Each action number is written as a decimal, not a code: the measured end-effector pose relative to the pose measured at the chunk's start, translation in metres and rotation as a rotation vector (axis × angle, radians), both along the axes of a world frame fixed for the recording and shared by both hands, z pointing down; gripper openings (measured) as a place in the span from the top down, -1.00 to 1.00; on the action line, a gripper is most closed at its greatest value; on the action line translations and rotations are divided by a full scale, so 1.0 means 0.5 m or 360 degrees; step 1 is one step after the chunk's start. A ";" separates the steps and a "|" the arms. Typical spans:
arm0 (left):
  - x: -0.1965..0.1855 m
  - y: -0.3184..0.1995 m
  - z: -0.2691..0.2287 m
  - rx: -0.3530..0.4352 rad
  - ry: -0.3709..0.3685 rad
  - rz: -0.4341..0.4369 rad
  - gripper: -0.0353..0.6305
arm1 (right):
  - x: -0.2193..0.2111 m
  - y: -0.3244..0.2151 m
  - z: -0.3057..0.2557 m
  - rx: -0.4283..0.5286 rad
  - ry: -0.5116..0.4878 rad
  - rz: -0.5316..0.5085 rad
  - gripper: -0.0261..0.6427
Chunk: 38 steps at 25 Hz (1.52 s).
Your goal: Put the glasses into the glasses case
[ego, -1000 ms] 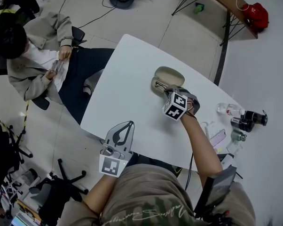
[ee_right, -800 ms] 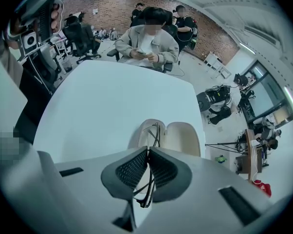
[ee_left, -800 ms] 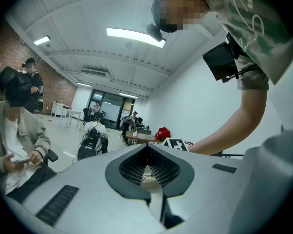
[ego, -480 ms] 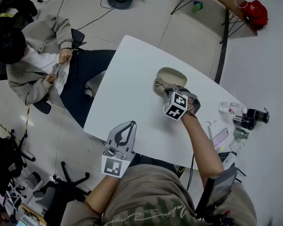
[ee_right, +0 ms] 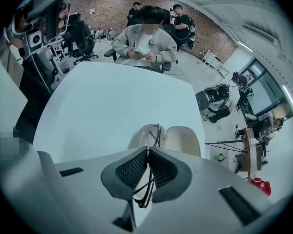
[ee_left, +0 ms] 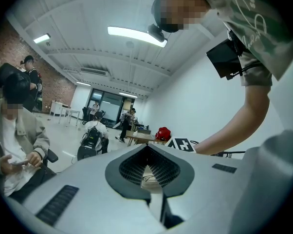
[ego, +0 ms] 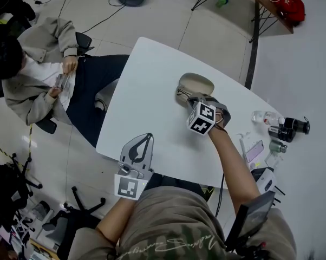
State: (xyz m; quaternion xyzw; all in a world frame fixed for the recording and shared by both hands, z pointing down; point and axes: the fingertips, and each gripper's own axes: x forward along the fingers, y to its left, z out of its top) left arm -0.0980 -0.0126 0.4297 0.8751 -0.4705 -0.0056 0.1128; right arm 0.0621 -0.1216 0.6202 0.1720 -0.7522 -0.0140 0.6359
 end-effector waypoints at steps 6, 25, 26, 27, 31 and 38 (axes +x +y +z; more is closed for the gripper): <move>0.001 -0.012 -0.002 0.0009 0.0014 0.0038 0.88 | 0.002 -0.002 -0.004 0.0022 -0.0010 0.0012 0.85; -0.025 -0.054 0.004 0.0010 0.0025 0.0100 0.88 | -0.003 -0.042 0.005 0.0028 0.0035 0.0032 0.85; -0.023 -0.056 0.004 0.0008 0.0029 0.0104 0.88 | -0.002 -0.043 0.005 0.0028 0.0039 0.0029 0.85; -0.020 -0.057 0.005 0.0005 0.0032 0.0109 0.88 | 0.000 -0.044 0.006 0.0029 0.0042 0.0026 0.85; -0.012 -0.062 0.009 0.0009 0.0022 0.0143 0.88 | 0.005 -0.052 0.008 0.0032 0.0054 0.0032 0.85; -0.015 -0.067 0.024 -0.0032 0.0002 0.0154 0.88 | 0.019 -0.055 0.017 0.0038 0.0084 0.0027 0.85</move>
